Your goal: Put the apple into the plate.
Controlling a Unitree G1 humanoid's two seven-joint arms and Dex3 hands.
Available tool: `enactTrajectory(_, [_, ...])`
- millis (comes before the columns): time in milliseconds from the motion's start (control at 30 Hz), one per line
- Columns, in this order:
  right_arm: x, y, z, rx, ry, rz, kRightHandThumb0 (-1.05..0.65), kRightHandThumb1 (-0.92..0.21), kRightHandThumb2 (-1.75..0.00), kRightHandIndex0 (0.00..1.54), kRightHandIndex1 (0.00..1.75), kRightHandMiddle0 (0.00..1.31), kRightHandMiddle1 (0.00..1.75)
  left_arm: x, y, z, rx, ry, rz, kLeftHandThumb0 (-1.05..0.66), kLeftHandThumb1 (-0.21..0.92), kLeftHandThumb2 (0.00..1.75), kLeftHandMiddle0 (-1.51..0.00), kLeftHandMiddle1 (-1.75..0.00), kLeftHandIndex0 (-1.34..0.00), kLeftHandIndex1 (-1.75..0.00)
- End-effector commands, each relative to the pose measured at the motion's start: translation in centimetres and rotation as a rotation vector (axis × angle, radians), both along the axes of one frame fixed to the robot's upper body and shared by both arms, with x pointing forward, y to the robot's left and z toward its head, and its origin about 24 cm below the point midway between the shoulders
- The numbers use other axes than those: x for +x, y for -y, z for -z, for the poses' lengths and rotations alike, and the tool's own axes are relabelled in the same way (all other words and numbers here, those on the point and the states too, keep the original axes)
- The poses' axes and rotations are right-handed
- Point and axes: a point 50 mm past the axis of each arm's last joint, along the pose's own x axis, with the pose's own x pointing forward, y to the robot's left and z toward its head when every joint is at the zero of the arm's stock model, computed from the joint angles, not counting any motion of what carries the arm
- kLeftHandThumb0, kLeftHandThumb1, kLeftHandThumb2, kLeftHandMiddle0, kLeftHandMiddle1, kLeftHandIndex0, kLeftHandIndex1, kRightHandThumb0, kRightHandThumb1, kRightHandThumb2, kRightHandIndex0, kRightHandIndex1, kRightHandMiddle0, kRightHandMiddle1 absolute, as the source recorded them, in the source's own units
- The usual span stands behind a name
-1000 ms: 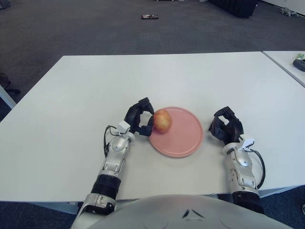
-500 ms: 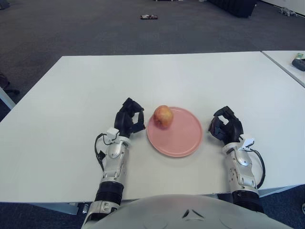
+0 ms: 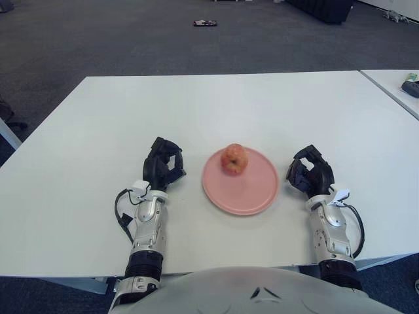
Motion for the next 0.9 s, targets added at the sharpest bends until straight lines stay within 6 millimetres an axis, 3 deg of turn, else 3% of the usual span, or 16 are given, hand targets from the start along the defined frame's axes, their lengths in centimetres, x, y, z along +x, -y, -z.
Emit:
enactTrajectory(0, [-0.4, 0.0, 1.2, 0.024, -0.068, 0.001, -0.45, -0.39, -1.23, 1.02, 1.75, 0.55, 1.75, -0.2, -0.6, 0.3, 0.005, -0.002, -0.056, -0.41, 0.55, 1.03, -0.76, -1.75, -0.43, -1.75])
enactTrajectory(233, [-0.3, 0.0, 1.2, 0.010, -0.073, 0.004, -0.45, -0.39, -1.24, 1.03, 1.75, 0.55, 1.75, -0.7, -1.4, 1.1, 0.018, -0.081, -0.099, -0.41, 0.56, 1.02, -0.67, -1.75, -0.42, -1.75])
enactTrajectory(267, [-0.3, 0.0, 1.2, 0.010, -0.073, 0.004, -0.45, -0.39, -1.24, 1.03, 1.75, 0.55, 1.75, -0.8, -1.4, 1.2, 0.019, -0.093, -0.102, -0.26, 0.49, 1.09, -0.64, -1.69, -0.41, -1.75])
enactTrajectory(333, [-0.3, 0.0, 1.2, 0.011, -0.072, 0.004, -0.45, -0.39, -1.24, 1.03, 1.75, 0.55, 1.75, -0.8, -1.5, 1.4, 0.017, -0.106, -0.105, -0.14, 0.44, 1.16, -0.62, -1.66, -0.40, -1.75])
enactTrajectory(467, [-0.2, 0.0, 1.1, 0.017, -0.065, 0.002, -0.46, -0.39, -1.24, 1.03, 1.75, 0.55, 1.75, -0.8, -1.4, 1.7, 0.022, -0.130, -0.105, -0.03, 0.38, 1.23, -0.60, -1.66, -0.37, -1.75])
enactTrajectory(700, [-0.1, 0.0, 1.0, 0.016, -0.058, 0.003, -0.46, -0.39, -1.24, 1.03, 1.75, 0.56, 1.75, -0.9, -1.2, 2.2, 0.043, -0.185, -0.098, -0.01, 0.35, 1.30, -0.59, -1.73, -0.36, -1.75])
enactTrajectory(867, [-0.1, 0.1, 1.0, 0.013, -0.063, 0.007, -0.46, -0.38, -1.25, 1.04, 1.75, 0.56, 1.75, -1.0, -1.0, 2.4, 0.042, -0.200, -0.105, -0.01, 0.21, 1.46, -0.69, -1.74, -0.45, -1.75])
